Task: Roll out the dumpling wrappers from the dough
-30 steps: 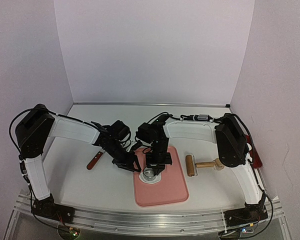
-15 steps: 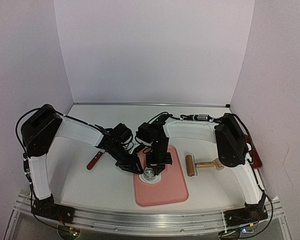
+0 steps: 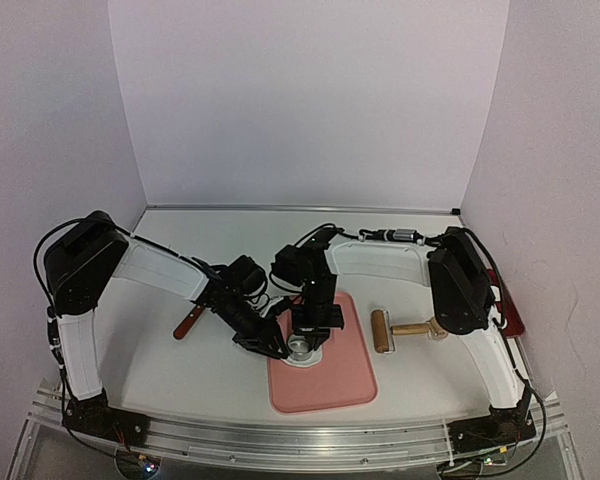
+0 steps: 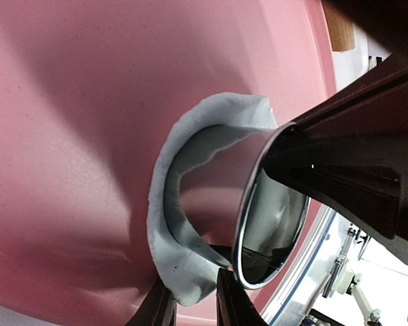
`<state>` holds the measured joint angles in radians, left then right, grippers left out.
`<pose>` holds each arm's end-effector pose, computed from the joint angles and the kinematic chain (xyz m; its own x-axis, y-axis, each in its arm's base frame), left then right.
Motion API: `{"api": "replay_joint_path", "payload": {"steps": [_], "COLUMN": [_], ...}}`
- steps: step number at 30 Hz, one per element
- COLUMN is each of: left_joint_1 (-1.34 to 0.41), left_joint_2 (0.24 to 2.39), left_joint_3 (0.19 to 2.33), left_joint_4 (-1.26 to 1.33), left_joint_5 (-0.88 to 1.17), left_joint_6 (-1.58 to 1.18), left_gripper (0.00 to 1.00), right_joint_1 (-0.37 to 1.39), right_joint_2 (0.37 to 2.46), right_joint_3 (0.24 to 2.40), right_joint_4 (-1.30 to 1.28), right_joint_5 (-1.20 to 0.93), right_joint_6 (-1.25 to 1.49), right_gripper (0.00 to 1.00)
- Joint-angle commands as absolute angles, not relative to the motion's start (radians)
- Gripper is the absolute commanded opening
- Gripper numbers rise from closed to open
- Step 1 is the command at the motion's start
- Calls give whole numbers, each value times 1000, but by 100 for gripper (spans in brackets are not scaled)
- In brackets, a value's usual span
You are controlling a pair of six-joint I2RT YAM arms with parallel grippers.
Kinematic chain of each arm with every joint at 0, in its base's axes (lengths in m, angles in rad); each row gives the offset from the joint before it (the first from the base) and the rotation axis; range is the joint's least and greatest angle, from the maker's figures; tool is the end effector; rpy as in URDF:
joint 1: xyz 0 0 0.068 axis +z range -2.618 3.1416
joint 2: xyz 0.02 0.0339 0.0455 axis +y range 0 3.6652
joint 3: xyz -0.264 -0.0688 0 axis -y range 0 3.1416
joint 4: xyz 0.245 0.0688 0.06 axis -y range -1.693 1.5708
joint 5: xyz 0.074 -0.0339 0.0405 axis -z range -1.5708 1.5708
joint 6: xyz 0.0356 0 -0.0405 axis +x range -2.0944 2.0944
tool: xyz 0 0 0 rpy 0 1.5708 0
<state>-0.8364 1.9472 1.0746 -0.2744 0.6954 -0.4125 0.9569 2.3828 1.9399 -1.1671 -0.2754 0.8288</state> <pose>0.2258 -0.2841 0.1175 -0.8589 0.4919 -0.1426 0.4389 0.5635 -0.6999 0.2539 0.3770 0.1362 -0.9643 -0.1369 0.2268 -0.1031 0.9826 0.1547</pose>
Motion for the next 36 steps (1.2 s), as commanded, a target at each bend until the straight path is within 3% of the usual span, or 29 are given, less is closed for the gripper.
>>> {"api": "replay_joint_path", "payload": {"steps": [1,7,24,32,36], "left_joint_1": [-853,-853,-853,-853,-853], "left_joint_2": [1989,1959,1753,1827,1875], "left_joint_3": [1035,1042,957,994,1025], "left_joint_4": [-285,-267,-265,-242,-223], "left_joint_5": [675,610,619,609,623], "left_joint_6": [-435,-477,-538,-575,-582], "left_gripper": [19,0,0,19,21], "right_joint_1": [971,985,995,997,997], "right_joint_2": [2589,2591,2570,2571,2573], "right_joint_3": [1842,1832,1790,1796,1804], "right_joint_4": [-1149,-1160,-1162,-1162,-1161], "right_joint_5": [-176,-161,-144,-145,-146], "right_joint_6": [836,833,838,839,838], "right_gripper": [0,0,0,0,0]}}
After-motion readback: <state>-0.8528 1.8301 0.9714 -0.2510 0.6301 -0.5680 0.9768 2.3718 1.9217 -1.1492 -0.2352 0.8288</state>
